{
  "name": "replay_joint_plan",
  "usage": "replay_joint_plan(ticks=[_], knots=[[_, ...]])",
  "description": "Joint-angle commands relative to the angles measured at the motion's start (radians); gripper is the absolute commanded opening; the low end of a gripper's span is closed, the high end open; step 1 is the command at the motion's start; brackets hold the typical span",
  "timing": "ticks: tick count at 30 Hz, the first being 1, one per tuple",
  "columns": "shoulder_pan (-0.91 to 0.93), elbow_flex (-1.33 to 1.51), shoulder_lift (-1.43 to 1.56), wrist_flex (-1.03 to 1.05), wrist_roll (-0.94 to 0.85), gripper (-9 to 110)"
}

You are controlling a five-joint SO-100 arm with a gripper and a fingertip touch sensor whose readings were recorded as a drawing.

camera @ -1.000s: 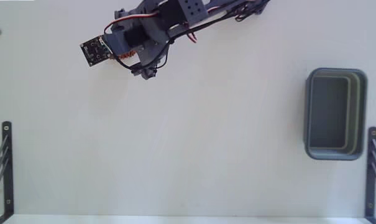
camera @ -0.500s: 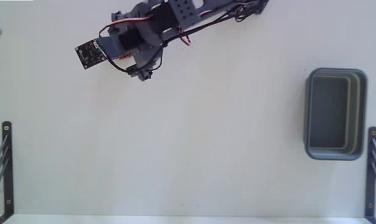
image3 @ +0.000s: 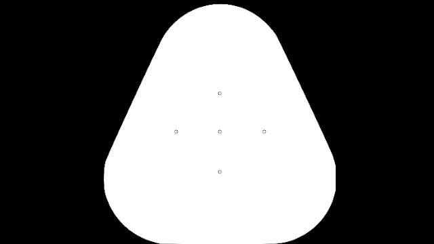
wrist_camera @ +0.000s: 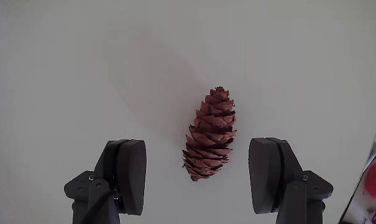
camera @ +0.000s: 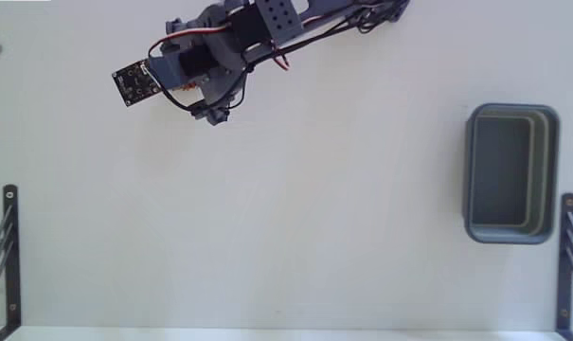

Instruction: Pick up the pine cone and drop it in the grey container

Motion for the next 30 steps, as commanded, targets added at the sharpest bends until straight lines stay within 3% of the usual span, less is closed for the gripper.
replay_joint_plan(ticks=[1,30], knots=[[0.020,-0.048,0.027,-0.005,0.005,110],[0.020,0.123,0.033,-0.170,0.005,110]])
